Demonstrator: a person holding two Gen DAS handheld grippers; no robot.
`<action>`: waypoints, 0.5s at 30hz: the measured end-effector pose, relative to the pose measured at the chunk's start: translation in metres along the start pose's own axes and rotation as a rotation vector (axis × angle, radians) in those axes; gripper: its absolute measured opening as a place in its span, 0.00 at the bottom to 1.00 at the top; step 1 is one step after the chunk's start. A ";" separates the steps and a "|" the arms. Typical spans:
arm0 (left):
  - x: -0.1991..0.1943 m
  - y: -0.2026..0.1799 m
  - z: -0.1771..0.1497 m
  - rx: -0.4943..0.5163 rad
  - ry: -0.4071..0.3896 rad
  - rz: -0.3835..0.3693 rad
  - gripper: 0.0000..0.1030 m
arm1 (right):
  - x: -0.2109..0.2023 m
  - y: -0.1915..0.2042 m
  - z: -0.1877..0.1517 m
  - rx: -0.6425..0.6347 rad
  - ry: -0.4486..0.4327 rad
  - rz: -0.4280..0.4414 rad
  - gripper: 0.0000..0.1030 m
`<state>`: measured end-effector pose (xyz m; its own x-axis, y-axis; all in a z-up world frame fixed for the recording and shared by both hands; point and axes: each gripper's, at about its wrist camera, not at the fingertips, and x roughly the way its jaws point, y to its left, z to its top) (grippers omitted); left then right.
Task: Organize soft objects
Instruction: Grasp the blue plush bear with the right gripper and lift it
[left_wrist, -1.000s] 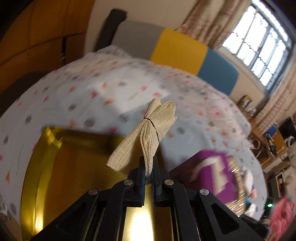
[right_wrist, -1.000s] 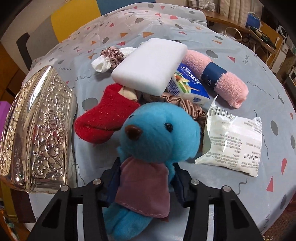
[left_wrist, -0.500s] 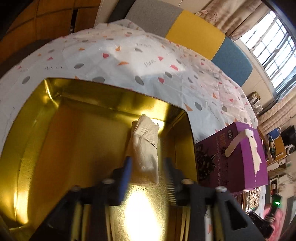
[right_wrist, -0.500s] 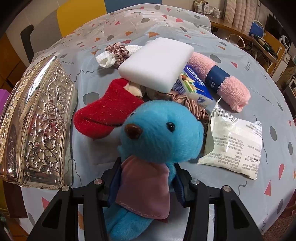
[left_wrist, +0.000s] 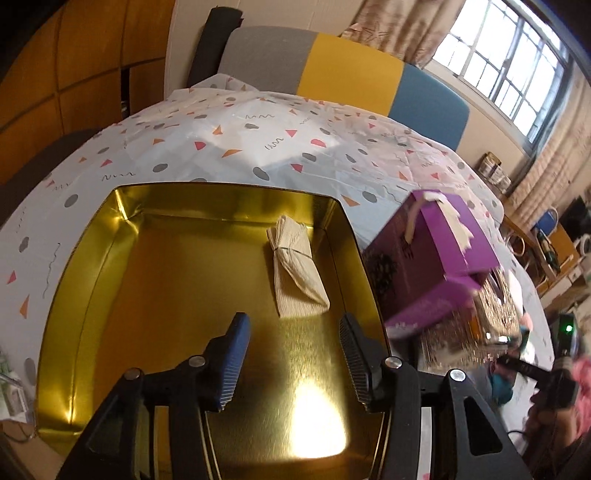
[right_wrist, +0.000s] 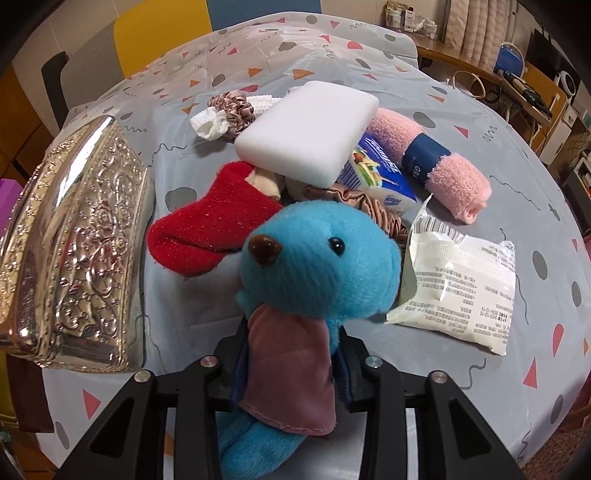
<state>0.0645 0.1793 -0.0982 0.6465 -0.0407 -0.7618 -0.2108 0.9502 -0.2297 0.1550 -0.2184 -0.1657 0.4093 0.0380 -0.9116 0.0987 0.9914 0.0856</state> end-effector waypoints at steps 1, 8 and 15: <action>-0.003 -0.001 -0.002 0.009 -0.002 -0.001 0.50 | -0.004 0.001 -0.002 -0.002 -0.005 0.007 0.34; -0.015 -0.001 -0.014 0.025 -0.012 -0.005 0.52 | -0.046 0.013 -0.009 -0.069 -0.076 0.052 0.34; -0.025 -0.002 -0.018 0.040 -0.038 -0.007 0.60 | -0.083 0.023 0.015 -0.120 -0.156 0.054 0.34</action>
<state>0.0356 0.1724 -0.0899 0.6755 -0.0361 -0.7365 -0.1770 0.9616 -0.2095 0.1365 -0.2010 -0.0822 0.5476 0.0806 -0.8329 -0.0324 0.9967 0.0751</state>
